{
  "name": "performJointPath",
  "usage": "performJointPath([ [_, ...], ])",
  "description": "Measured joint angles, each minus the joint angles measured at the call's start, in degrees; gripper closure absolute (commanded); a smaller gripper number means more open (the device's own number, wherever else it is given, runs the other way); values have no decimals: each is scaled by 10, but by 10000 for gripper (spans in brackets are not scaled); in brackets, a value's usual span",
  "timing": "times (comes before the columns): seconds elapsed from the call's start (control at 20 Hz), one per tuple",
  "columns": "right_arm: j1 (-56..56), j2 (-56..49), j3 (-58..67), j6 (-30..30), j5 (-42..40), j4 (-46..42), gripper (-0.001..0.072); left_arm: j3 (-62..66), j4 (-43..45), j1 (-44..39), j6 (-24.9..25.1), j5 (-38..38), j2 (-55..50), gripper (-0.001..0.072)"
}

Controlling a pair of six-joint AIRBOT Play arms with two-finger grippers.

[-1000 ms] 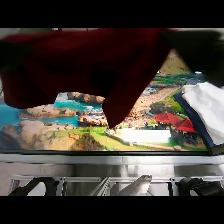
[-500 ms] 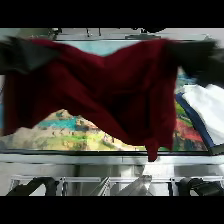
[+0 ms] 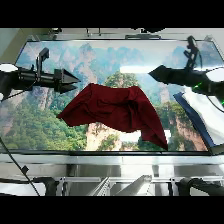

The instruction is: Fold the shirts.

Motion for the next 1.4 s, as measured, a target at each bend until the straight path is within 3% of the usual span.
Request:
performJointPath([
  [0.05,-24,-2,0,0,19,-2,305,-2,2,10,-7,-16,-10,-7],
  [0.15,-66,-5,0,0,73,-24,299,-29,5,20,-17,-41,-16,-7],
  [0.25,-93,-6,-12,3,126,-66,194,-82,18,17,-20,-40,-6,-6],
  [0.5,-96,-10,-86,6,169,-125,189,-190,39,-19,-12,61,1,11],
  [0.8,-38,-37,-123,4,146,-140,189,-198,45,-53,-3,162,-45,14],
  [0.85,-26,-44,-125,4,137,-142,189,-188,46,-55,-2,170,-53,136],
  [0.9,-16,-50,-126,3,127,-142,189,-178,48,-56,-1,175,-60,320],
  [1.0,1,-60,-128,2,114,-142,189,-162,51,-58,0,180,-69,491],
  [1.05,7,-63,-128,2,109,-142,190,-156,54,-59,2,180,-71,526],
  [1.4,20,-71,-129,2,84,-144,190,-143,69,-59,22,151,-77,525],
])
